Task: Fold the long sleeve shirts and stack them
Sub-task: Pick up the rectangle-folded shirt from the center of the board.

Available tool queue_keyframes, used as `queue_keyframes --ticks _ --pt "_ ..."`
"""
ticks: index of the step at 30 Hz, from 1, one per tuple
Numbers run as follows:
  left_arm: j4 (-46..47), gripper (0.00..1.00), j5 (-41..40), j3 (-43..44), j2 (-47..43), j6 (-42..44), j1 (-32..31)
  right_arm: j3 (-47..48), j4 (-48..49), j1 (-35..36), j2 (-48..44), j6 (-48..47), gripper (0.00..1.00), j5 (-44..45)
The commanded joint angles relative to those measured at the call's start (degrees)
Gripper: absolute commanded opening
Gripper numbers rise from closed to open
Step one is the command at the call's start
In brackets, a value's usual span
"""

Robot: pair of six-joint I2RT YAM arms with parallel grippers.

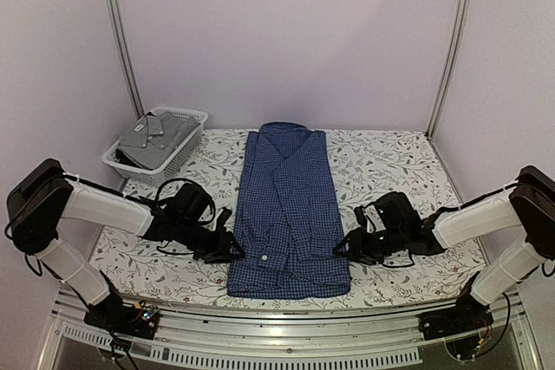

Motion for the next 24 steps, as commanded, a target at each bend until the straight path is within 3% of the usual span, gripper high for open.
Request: queue_keyframes --ticks 1,11,24 --pt "-1.3 0.41 0.3 0.5 2.3 -0.2 -0.9 -0.9 0.4 -0.2 2.2 0.7 0.42 -0.8" --pt "-1.0 0.33 1.5 1.8 2.8 -1.3 -1.8 -0.4 1.0 -0.2 3.4 1.2 0.29 -1.6" --pt "0.8 0.15 4.1 2.5 1.5 -4.6 -3.0 0.3 1.0 -0.3 1.0 1.8 0.08 -3.1"
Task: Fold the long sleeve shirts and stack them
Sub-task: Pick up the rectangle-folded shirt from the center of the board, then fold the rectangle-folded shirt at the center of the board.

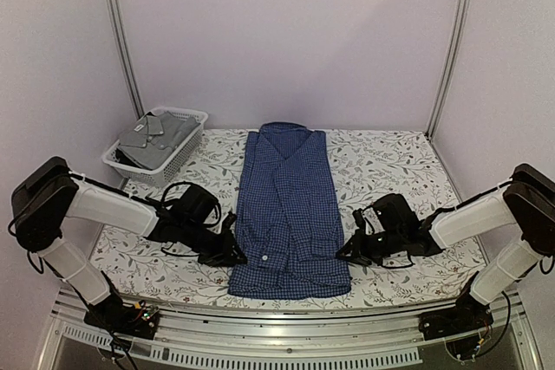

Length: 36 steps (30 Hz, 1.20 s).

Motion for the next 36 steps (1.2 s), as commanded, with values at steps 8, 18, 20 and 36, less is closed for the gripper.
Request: queue_keyframes --ticks 8,18,20,36 --pt "2.9 0.02 3.2 2.5 -3.7 -2.8 -0.7 2.4 -2.0 -0.2 -3.5 0.4 0.00 -2.6" --pt "2.6 0.00 3.1 8.1 -8.5 -5.2 1.7 9.9 -6.8 -3.4 -7.8 -1.3 0.00 -3.4" --pt "3.1 0.00 3.0 9.6 -7.4 -5.6 3.7 12.3 -7.5 -4.9 -6.1 -2.2 0.00 -4.0" --pt "16.7 0.00 2.7 21.4 13.8 -13.5 16.1 34.4 -5.8 -17.2 21.1 -7.4 0.00 -10.3"
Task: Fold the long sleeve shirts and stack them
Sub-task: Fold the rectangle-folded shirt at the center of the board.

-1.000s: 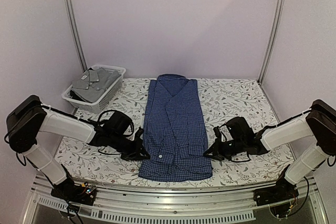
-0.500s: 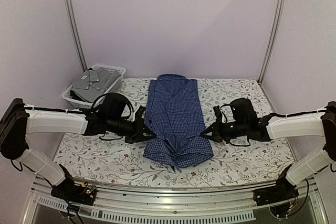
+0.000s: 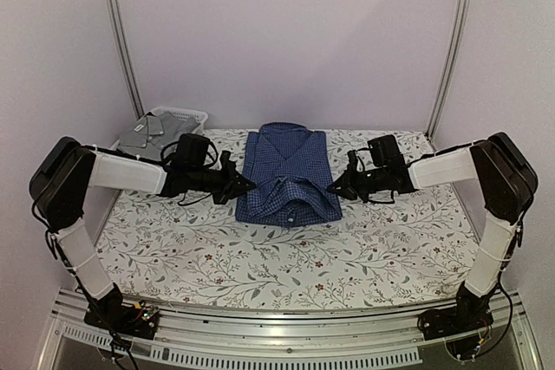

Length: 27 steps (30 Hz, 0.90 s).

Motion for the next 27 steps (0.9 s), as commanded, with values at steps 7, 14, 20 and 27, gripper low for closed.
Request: queue_keyframes --ticks 7,14,20,27 --pt "5.1 0.00 -1.0 4.9 10.2 -1.2 4.7 8.4 2.1 -3.0 11.2 -3.0 0.00 -2.7" --pt "2.4 0.15 0.0 7.9 12.8 1.6 5.3 8.0 2.4 -3.1 11.8 -3.5 0.19 -1.8" --pt "-0.1 0.56 -2.9 9.4 11.0 4.9 5.5 8.3 -1.4 -3.2 7.1 -6.3 0.42 1.2" --pt "-7.8 0.75 -5.3 10.9 6.8 13.4 5.7 6.4 -6.1 -3.1 1.4 -11.5 0.49 4.6"
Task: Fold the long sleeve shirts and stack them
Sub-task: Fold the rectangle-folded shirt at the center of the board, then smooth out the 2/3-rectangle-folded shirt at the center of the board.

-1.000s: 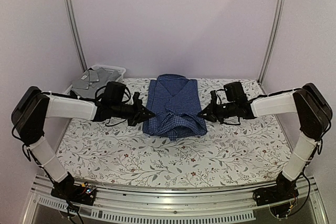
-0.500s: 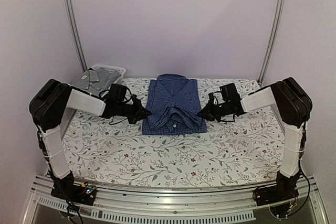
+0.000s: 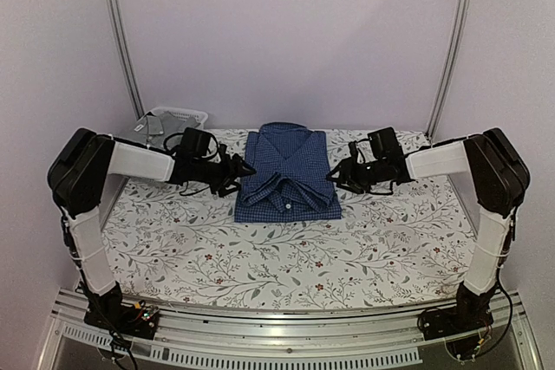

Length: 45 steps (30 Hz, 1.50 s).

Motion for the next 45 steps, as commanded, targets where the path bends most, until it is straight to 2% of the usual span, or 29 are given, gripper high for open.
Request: queue_keyframes --ticks 1,7,14,22,33,37,39,42,45 --pt "-5.3 0.76 -1.6 1.1 -4.8 7.4 0.7 -1.5 -2.9 -0.1 -5.8 -4.5 0.50 3.0" --pt "-7.1 0.75 -2.5 -3.7 -11.1 12.3 0.3 -4.5 -7.5 3.1 -11.3 -10.3 0.48 8.1" --pt "-11.1 0.60 -5.1 -9.4 -17.2 14.5 -2.5 -7.7 -10.5 8.1 -14.9 -14.0 0.42 11.8" --pt "-14.1 0.56 -9.5 -9.4 -15.1 15.6 -8.9 -7.7 -12.5 11.8 -14.1 -14.0 0.44 15.2" --pt "-17.7 0.46 -13.2 -3.1 -8.5 17.3 -9.7 -5.1 -13.6 12.5 -10.3 -13.0 0.43 17.7" --pt "-18.5 0.40 -14.2 0.0 -6.3 18.5 -9.3 -2.5 -13.8 12.5 -8.4 -12.7 0.38 18.0" --pt "-18.5 0.33 -14.3 1.8 -5.1 18.8 -9.0 -1.1 -13.8 12.5 -7.2 -12.6 0.33 18.4" --pt "-18.8 0.22 -13.7 4.4 -3.4 19.2 -8.1 1.2 -14.5 12.5 -5.7 -12.4 0.22 19.2" --pt "-19.6 0.17 -14.1 7.4 -1.9 20.1 -7.5 3.9 -15.3 12.4 -3.8 -12.0 0.11 20.5"
